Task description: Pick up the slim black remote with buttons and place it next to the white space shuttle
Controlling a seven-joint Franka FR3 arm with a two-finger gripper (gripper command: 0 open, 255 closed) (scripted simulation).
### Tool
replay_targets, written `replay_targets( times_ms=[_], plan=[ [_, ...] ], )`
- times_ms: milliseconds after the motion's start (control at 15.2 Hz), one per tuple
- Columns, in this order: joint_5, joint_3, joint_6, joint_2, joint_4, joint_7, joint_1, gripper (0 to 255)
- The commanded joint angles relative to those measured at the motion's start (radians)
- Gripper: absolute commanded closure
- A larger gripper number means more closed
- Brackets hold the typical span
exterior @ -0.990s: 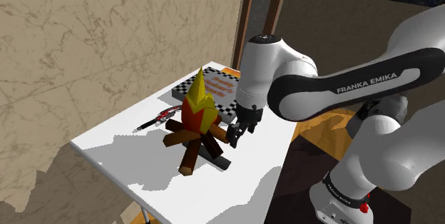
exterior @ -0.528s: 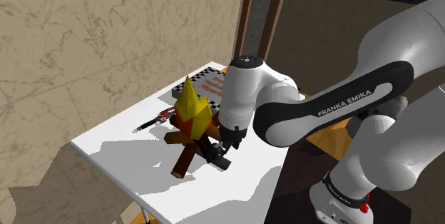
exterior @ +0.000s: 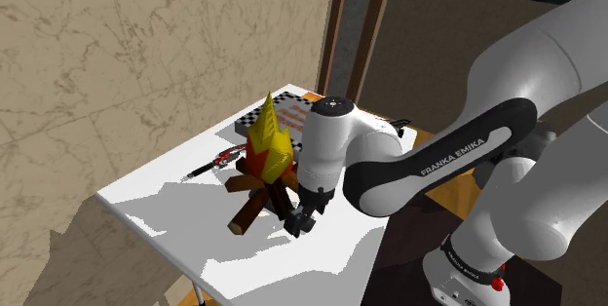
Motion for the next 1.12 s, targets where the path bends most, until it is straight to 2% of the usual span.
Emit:
replay_targets(
  times_ms=[0,264,330,924,1056],
  plan=[
    [-0.001,0.001,0.004,0.002,-0.002,0.001,0.000,0],
    [-0.001,0.001,0.004,0.002,-0.002,0.001,0.000,0],
    [-0.001,0.001,0.004,0.002,-0.002,0.001,0.000,255],
    [-0.001,0.001,0.004,0.002,-0.002,0.001,0.000,255],
    [0.012,-0.005,-0.028,-0.023,0.007,-0.010,0.004,255]
  ],
)
